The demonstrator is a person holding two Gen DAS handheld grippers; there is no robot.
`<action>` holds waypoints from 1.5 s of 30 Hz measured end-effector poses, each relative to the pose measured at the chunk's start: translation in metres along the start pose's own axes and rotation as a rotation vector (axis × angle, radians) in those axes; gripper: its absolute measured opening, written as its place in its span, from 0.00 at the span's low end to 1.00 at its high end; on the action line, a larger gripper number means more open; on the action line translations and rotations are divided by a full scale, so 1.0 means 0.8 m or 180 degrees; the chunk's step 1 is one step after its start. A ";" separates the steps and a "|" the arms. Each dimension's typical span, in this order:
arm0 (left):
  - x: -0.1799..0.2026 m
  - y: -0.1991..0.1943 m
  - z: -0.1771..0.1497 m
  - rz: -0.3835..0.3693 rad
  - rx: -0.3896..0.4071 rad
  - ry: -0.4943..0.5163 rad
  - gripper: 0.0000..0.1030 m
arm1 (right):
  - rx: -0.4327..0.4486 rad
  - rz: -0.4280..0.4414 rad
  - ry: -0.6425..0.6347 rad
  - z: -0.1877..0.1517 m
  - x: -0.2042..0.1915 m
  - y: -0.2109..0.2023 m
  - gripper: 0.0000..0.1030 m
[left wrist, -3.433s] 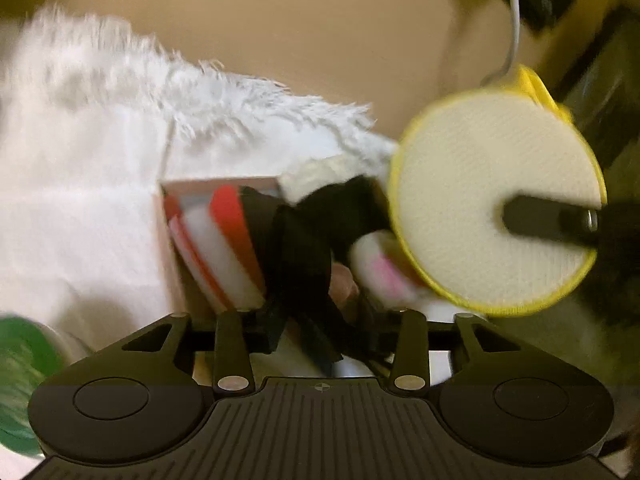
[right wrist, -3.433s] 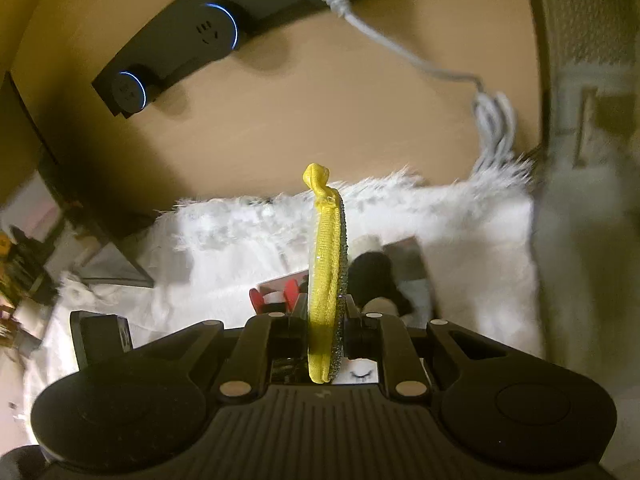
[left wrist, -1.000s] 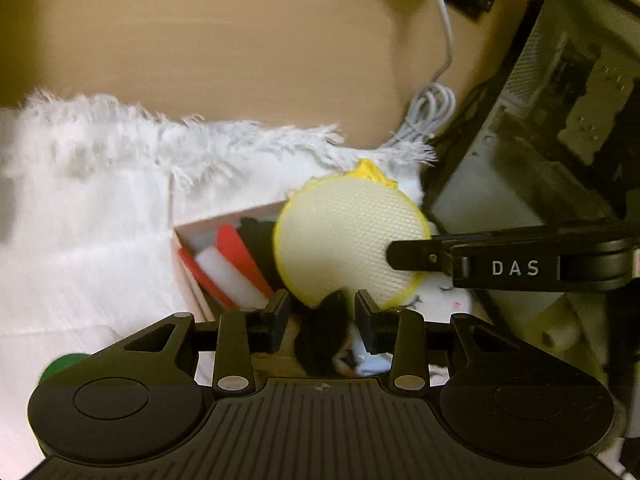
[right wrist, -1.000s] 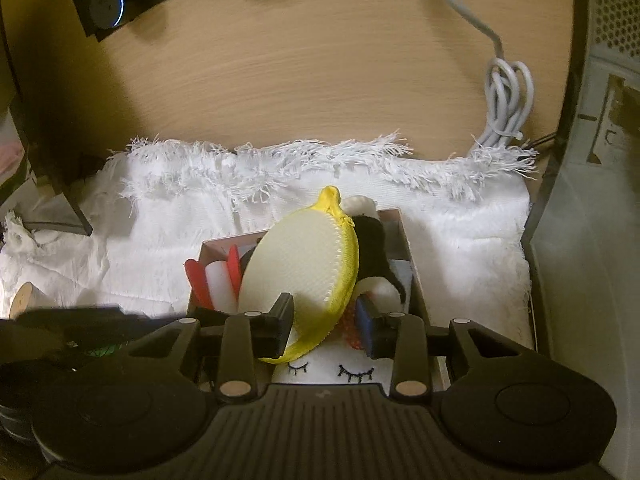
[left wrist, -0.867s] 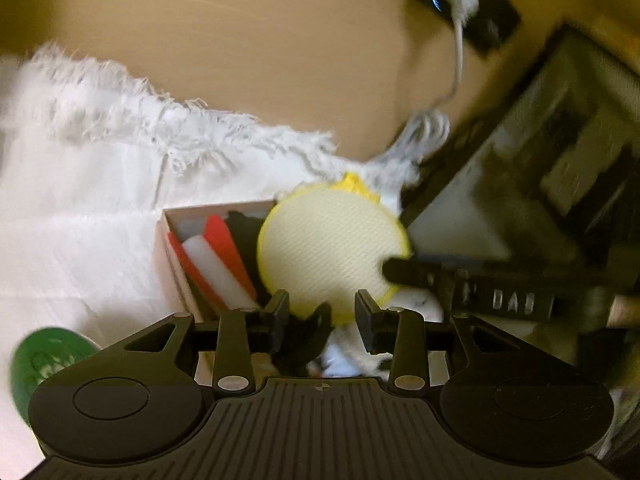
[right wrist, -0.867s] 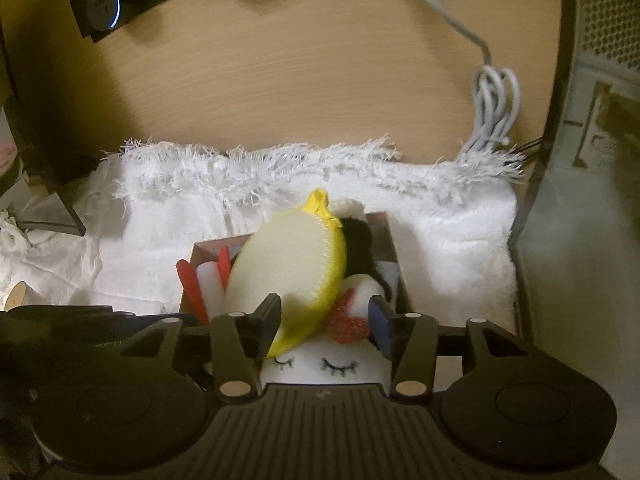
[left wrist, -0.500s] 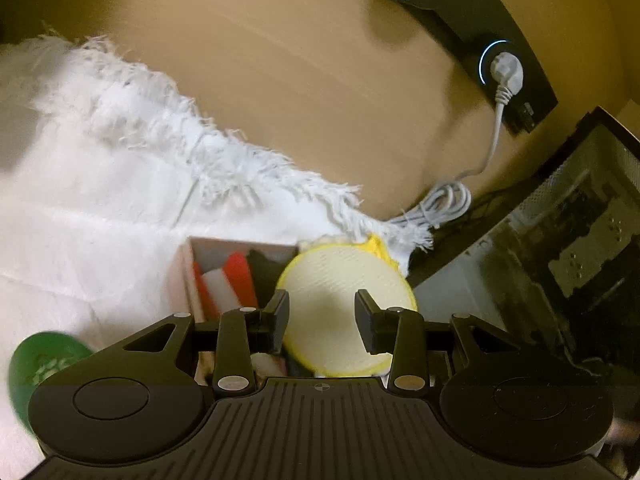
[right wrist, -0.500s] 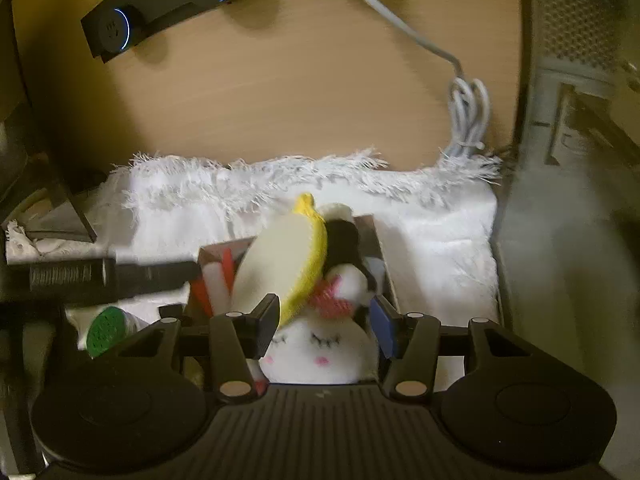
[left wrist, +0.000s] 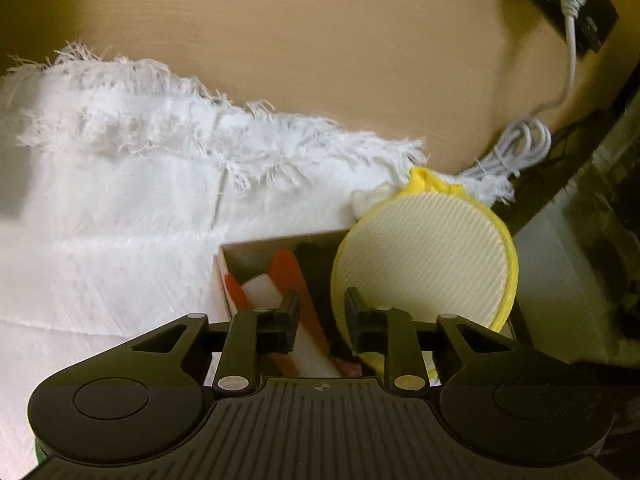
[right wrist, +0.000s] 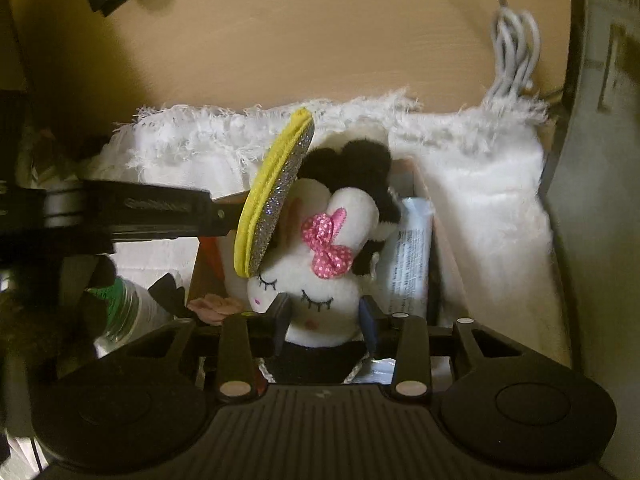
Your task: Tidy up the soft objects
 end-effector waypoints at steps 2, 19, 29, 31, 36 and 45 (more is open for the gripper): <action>0.001 0.000 -0.003 0.0009 -0.0002 0.0062 0.25 | 0.0199 -0.0094 -0.0128 0.003 -0.001 -0.028 0.41; -0.011 -0.047 -0.014 -0.0357 0.0257 -0.0142 0.25 | -0.0121 0.0706 0.0697 0.052 -0.020 0.048 0.24; -0.007 -0.014 -0.033 -0.0375 0.0077 -0.0048 0.26 | -0.0105 0.0224 0.0350 0.052 -0.035 0.046 0.33; -0.008 -0.019 -0.033 -0.0379 0.0093 -0.0029 0.26 | 0.0092 -0.0005 0.0188 0.050 -0.043 0.021 0.43; -0.001 -0.049 -0.042 -0.0389 0.0122 0.0116 0.25 | 0.0387 -0.0298 -0.0151 0.010 -0.053 -0.042 0.52; 0.005 -0.122 -0.083 -0.0500 0.0387 0.0119 0.25 | -0.0040 -0.0324 -0.0186 -0.109 -0.061 -0.051 0.52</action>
Point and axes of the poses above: each gripper's, at about its wrist camera, not at the fingertips, and y roughly the way its jaws point, x to its right, z to its top, the point moved 5 cm from there along y, roughly the way its jaws point, and after that the axes turned 6 degrees about -z, right-handed, at the moved point
